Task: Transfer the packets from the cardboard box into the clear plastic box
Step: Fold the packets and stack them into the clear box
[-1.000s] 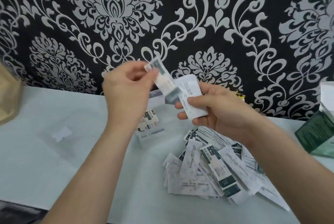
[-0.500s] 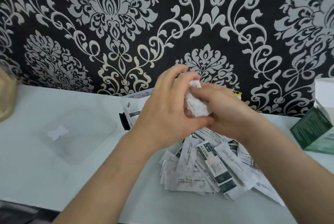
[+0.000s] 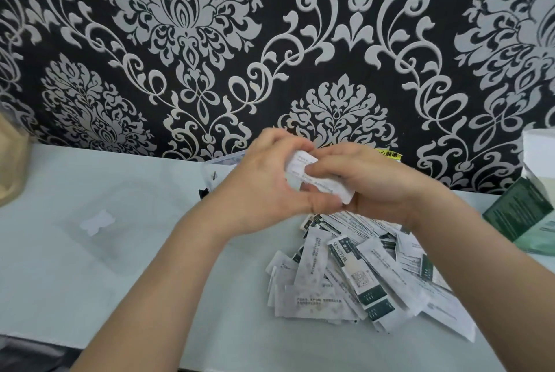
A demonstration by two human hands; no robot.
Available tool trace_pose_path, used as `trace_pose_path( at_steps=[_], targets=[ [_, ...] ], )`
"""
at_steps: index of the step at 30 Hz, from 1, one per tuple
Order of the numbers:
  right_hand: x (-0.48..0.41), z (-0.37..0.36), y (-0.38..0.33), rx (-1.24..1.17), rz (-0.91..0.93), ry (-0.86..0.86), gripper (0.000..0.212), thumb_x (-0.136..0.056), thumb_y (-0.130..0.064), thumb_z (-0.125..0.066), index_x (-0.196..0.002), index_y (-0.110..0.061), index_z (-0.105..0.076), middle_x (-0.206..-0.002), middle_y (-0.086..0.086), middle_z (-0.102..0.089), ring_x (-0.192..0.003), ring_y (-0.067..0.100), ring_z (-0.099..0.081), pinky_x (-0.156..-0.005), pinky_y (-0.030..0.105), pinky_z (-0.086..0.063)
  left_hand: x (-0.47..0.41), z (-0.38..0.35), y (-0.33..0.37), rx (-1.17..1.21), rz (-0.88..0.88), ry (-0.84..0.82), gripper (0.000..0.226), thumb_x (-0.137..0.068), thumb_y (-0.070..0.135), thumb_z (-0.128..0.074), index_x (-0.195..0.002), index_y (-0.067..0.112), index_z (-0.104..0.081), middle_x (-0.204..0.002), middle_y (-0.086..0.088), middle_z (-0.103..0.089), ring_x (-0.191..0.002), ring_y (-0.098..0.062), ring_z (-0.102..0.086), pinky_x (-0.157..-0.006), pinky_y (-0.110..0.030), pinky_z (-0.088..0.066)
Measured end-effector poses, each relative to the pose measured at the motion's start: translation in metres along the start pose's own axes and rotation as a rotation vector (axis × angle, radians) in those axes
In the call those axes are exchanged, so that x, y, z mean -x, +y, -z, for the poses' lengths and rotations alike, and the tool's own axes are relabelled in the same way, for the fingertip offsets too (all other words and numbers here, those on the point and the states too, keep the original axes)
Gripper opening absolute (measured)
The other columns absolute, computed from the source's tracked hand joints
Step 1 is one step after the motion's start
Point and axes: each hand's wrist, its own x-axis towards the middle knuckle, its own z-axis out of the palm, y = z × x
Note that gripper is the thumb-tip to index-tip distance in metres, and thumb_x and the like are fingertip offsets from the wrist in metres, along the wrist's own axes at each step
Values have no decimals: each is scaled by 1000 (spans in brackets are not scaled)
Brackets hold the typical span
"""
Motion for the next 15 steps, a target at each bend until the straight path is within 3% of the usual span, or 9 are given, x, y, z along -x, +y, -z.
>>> trace_pose_path(
  at_steps=[3, 5, 7, 9, 12, 15],
  targets=[
    [5, 4, -2, -119, -61, -129, 14, -97, -4, -41, -104, -3, -53, -62, 7, -51, -50, 15, -44, -49, 23, -38, -1, 5, -7, 213, -34, 142, 29, -81, 63, -59, -92, 37, -65, -80, 22, -59, -71, 3, -54, -65, -23, -41],
    [6, 2, -3, -156, -55, -172, 14, -96, -3, -39, -104, -5, -51, -61, 7, -51, -50, 15, -43, -49, 23, -37, 0, 0, -7, 219, -48, 154, 17, -92, 45, -54, -89, 32, -64, -66, 21, -59, -61, 0, -51, -60, -27, -39],
    [6, 0, -1, -142, -44, -186, 17, -94, -1, -39, -102, -6, -52, -62, 8, -52, -51, 16, -44, -50, 24, -37, 0, -6, -5, 161, -47, 140, 12, -93, 39, -55, -89, 30, -62, -76, 17, -64, -73, -4, -58, -67, -34, -47],
    [5, 0, 1, -142, -41, -185, 23, -94, 0, -39, -110, -2, -54, -66, 10, -57, -53, 17, -50, -50, 23, -41, -3, -7, -5, 156, -12, 159, 10, -92, 32, -58, -87, 28, -65, -82, 16, -66, -81, -4, -60, -74, -30, -49],
    [4, 0, 4, -182, -15, -116, 30, -97, -1, -43, -122, 1, -59, -85, 21, -70, -55, 18, -65, -42, 18, -48, -6, -5, -13, 214, 78, 200, 15, -94, 25, -58, -83, 26, -67, -63, 23, -59, -58, 4, -51, -57, -21, -38],
    [4, -4, 5, -269, 30, 41, 25, -97, -3, -49, -116, 3, -64, -92, 24, -71, -56, 17, -69, -38, 14, -47, -8, -5, -18, 281, 123, 288, 18, -96, 23, -55, -82, 27, -66, -56, 20, -56, -49, 0, -44, -55, -25, -35]
  ],
)
